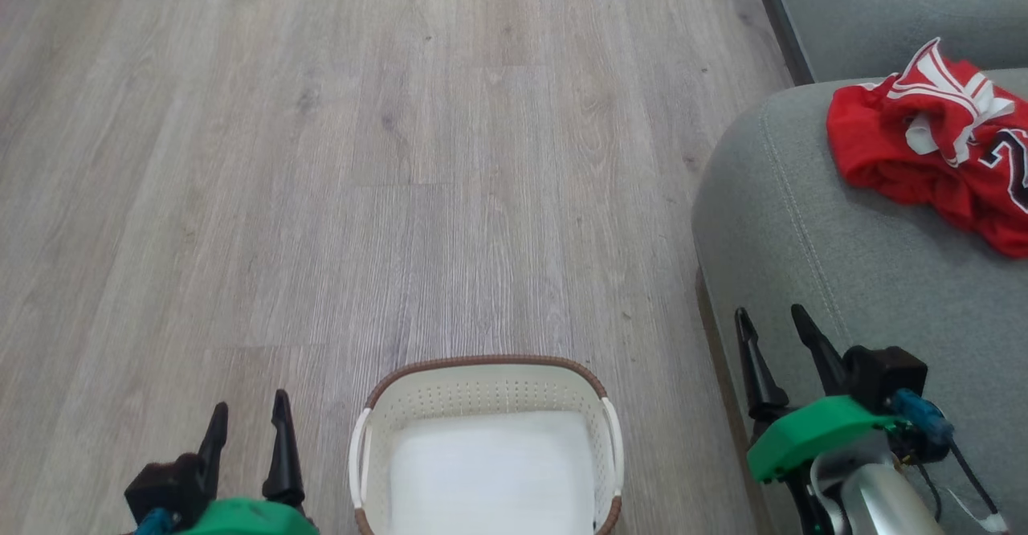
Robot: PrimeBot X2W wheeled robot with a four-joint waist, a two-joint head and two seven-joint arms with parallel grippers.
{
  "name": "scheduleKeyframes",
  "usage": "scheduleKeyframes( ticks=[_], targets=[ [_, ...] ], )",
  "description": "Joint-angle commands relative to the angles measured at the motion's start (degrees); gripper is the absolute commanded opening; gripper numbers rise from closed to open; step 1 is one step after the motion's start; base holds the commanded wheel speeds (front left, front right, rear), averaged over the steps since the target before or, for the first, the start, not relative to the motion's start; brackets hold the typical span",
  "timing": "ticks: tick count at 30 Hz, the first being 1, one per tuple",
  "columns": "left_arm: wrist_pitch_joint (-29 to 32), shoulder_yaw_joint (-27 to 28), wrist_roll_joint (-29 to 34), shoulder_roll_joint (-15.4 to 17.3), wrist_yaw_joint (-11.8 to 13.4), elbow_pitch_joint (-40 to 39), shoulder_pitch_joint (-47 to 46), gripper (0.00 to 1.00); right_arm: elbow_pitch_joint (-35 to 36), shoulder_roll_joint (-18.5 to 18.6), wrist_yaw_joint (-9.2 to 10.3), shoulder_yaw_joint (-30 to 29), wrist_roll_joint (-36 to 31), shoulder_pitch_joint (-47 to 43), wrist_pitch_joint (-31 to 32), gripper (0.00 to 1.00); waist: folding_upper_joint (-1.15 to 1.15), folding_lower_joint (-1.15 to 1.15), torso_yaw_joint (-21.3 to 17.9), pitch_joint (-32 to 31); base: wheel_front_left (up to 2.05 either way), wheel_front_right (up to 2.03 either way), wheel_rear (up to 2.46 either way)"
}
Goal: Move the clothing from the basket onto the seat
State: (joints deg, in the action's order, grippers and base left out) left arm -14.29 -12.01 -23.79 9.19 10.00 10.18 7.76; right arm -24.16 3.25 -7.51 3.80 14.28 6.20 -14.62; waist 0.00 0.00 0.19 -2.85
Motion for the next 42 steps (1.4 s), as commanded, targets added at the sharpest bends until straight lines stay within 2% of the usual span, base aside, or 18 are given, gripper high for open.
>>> scheduleKeyframes(
  ticks=[1,22,23,28,42],
  targets=[
    [-0.71,2.57,0.49,0.15,-0.17,-1.33,-1.53,1.0,1.51,-0.36,0.02,1.32,0.1,0.84,-0.38,1.0,0.0,0.0,-0.02,-0.05,0.0,0.0,0.0],
    [-0.71,2.86,2.78,-0.67,-0.73,-0.59,-1.16,1.0,0.66,-0.37,0.02,1.74,-0.15,0.27,-0.38,1.0,0.0,0.0,-0.13,-0.75,0.0,0.0,0.0],
    [0.01,0.43,2.43,-0.72,-0.76,1.12,0.77,0.0,-1.16,-0.02,0.0,0.35,0.0,-1.27,0.01,0.0,0.0,0.0,-0.13,-0.77,0.0,0.0,0.0],
    [0.16,-0.36,2.3,-1.32,-0.76,4.67,1.73,0.0,-4.59,-0.02,0.0,0.41,0.02,-3.08,0.1,0.0,0.0,0.0,-0.14,-0.77,0.0,0.0,0.0],
    [2.64,1.91,-6.19,-1.92,-2.76,4.68,-0.18,0.0,-2.85,-0.06,0.0,-0.91,9.36,-2.68,2.65,0.0,0.0,0.0,-0.14,-0.31,0.0,0.0,0.0]
  ],
)
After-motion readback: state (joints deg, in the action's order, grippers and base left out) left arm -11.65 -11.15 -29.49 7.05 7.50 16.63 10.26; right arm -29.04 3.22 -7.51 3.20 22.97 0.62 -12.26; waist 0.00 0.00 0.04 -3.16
